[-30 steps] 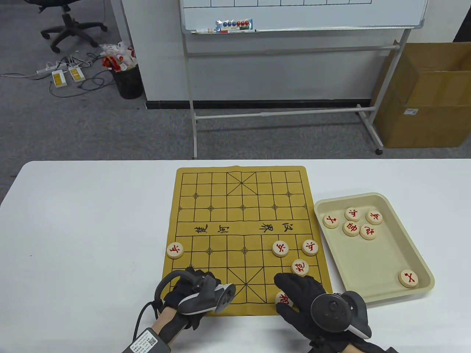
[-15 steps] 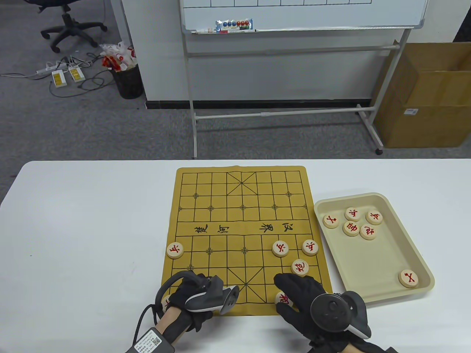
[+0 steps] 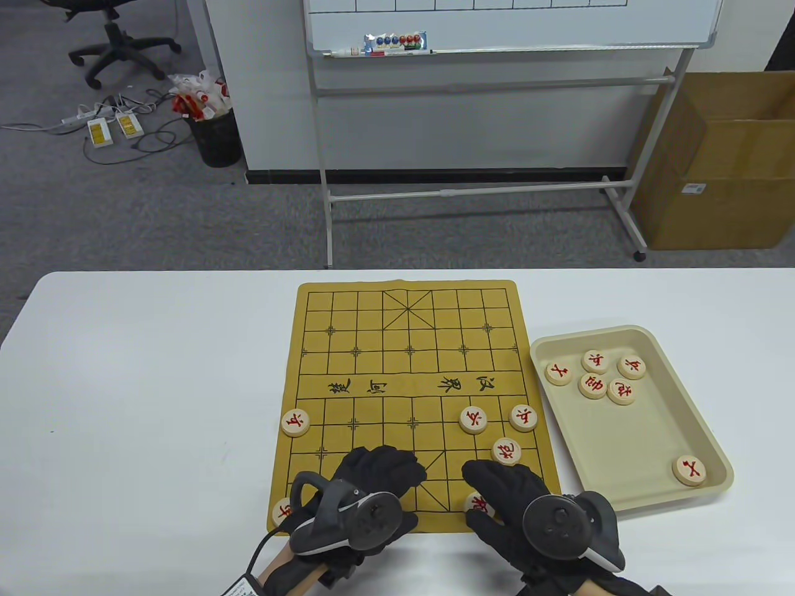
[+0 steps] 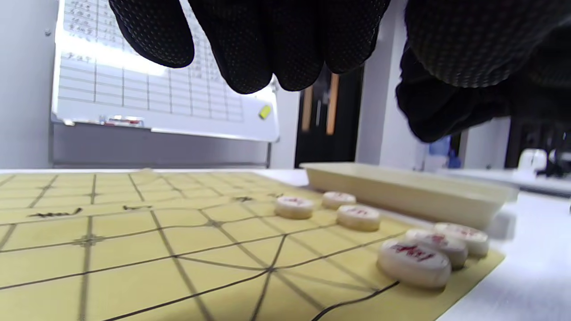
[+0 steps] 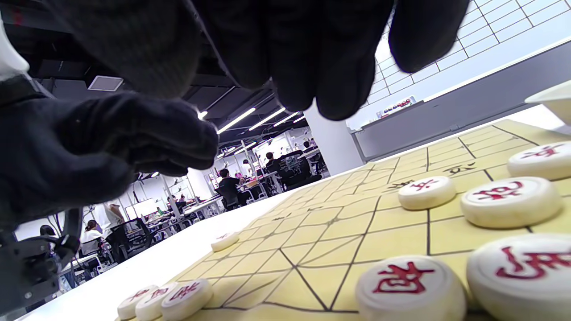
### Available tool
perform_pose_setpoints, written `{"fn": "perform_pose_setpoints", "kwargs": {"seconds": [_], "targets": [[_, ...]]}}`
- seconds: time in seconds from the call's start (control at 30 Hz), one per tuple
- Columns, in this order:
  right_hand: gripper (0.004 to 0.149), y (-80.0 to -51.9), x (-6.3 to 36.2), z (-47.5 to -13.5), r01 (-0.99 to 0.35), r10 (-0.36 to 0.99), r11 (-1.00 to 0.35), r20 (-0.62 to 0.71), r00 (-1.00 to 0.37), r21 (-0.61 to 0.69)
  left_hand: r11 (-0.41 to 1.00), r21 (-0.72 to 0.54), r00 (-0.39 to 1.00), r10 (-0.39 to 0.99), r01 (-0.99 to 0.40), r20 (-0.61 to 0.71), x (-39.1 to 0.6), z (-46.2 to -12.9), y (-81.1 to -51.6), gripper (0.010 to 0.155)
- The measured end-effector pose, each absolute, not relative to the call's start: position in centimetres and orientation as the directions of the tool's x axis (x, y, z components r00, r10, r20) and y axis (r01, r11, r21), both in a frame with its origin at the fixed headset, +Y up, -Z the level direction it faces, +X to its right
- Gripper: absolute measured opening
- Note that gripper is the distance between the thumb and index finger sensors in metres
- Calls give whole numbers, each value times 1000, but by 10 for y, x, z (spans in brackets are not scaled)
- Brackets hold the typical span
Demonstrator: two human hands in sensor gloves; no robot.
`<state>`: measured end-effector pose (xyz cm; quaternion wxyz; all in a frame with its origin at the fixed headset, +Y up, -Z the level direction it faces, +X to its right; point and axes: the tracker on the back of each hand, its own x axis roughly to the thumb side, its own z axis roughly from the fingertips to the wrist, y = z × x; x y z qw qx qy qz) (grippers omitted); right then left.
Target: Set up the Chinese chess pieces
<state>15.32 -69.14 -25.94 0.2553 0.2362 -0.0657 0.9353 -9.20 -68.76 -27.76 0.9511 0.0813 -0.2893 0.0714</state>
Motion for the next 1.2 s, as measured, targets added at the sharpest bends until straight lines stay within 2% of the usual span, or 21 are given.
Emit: {"fn": "perform_pose_setpoints", "kwargs": {"seconds": [0.13,0.2,0.43,0.53,0.6,0.7,0.77,0.83,0.87,0.97,1.07,1.2], "targets": [[72,-697,150,-261,-482,430,-876,485,-761,20,954,27,788,230,-298,571,-92,-279,-697,82],[74,-698,148,-261,-467,419,-884,492,-763,28,951,3,781,251,-308,572,-90,-280,-700,82],[74,-696,148,-262,-476,420,-879,492,-762,13,958,4,784,231,-286,577,-88,-280,-704,80],[75,-679,161,-268,-497,461,-868,408,-788,20,963,33,787,197,-266,584,-89,-279,-703,79],[75,-665,176,-276,-492,445,-869,361,-819,-45,964,42,790,191,-264,583,-91,-279,-702,78],[76,-646,212,-302,-321,301,-943,185,-935,-88,962,46,790,192,-268,582,-93,-279,-700,78],[76,-644,238,-322,-185,182,-980,52,-982,-71,962,49,791,191,-268,582,-94,-279,-699,78],[75,-653,266,-341,-54,52,-998,-86,-995,14,964,41,788,191,-264,585,-94,-279,-699,79],[75,-662,283,-351,-3,-13,-995,-165,-986,98,965,38,786,189,-260,588,-93,-278,-699,79],[75,-687,319,-367,40,-122,-965,-308,-943,259,971,42,780,165,-237,603,-90,-275,-699,80],[75,-708,335,-374,34,-172,-933,-360,-917,358,975,52,775,138,-216,617,-87,-272,-700,80],[76,-726,338,-379,154,-335,-879,-353,-873,452,976,52,771,134,-212,623,-85,-271,-700,80]]}}
